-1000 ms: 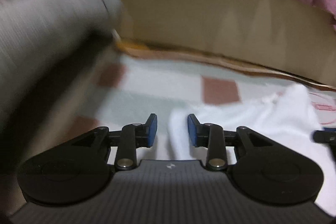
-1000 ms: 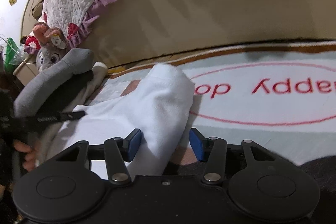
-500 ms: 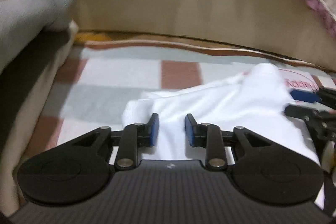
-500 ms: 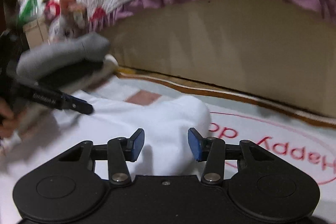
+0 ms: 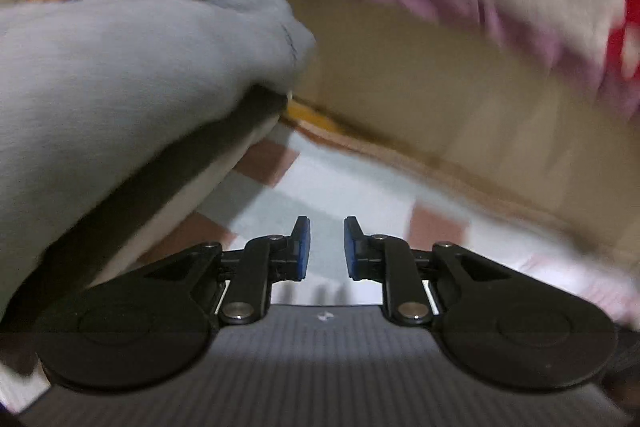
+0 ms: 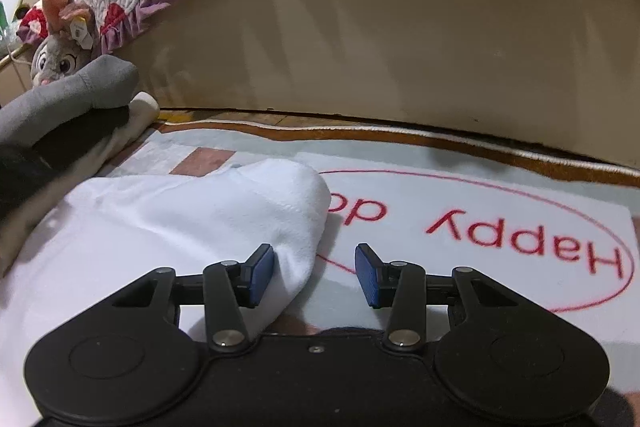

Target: Fold clothes

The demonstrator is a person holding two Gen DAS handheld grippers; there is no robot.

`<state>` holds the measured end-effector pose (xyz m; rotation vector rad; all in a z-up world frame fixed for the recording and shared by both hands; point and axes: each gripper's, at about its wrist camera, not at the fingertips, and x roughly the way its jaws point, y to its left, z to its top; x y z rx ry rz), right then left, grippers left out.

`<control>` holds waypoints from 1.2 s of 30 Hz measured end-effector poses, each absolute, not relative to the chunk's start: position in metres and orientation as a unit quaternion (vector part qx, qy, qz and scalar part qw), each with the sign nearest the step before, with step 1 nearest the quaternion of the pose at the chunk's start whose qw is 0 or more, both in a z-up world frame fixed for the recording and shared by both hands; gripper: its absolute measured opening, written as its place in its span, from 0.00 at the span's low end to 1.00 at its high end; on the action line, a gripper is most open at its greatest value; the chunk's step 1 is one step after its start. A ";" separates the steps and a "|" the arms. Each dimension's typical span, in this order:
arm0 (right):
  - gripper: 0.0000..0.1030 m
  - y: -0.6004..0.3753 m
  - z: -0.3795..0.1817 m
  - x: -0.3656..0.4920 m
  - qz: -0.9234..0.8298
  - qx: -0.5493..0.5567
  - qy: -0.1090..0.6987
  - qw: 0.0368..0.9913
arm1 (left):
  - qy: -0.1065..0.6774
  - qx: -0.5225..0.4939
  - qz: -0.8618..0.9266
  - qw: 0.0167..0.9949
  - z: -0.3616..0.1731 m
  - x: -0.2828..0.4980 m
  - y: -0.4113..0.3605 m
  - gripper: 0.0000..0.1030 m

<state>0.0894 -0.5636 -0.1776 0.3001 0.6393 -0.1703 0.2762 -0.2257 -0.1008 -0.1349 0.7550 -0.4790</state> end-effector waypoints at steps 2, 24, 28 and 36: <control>0.45 -0.569 -0.176 0.088 -0.119 0.138 0.317 0.931 | 0.377 -0.079 -0.254 0.887 -0.091 0.257 -0.213 0.18; 0.51 -0.560 -0.170 0.016 -0.003 0.438 0.335 0.834 | 0.460 -0.063 -0.262 0.846 -0.133 0.161 -0.145 0.42; 0.51 -0.536 -0.175 0.007 0.022 0.442 0.369 0.817 | 0.483 -0.059 -0.253 0.837 -0.145 0.166 -0.143 0.51; 0.52 -0.479 -0.195 -0.011 0.067 0.439 0.426 0.788 | 0.547 -0.090 -0.279 0.784 -0.167 0.181 -0.136 0.53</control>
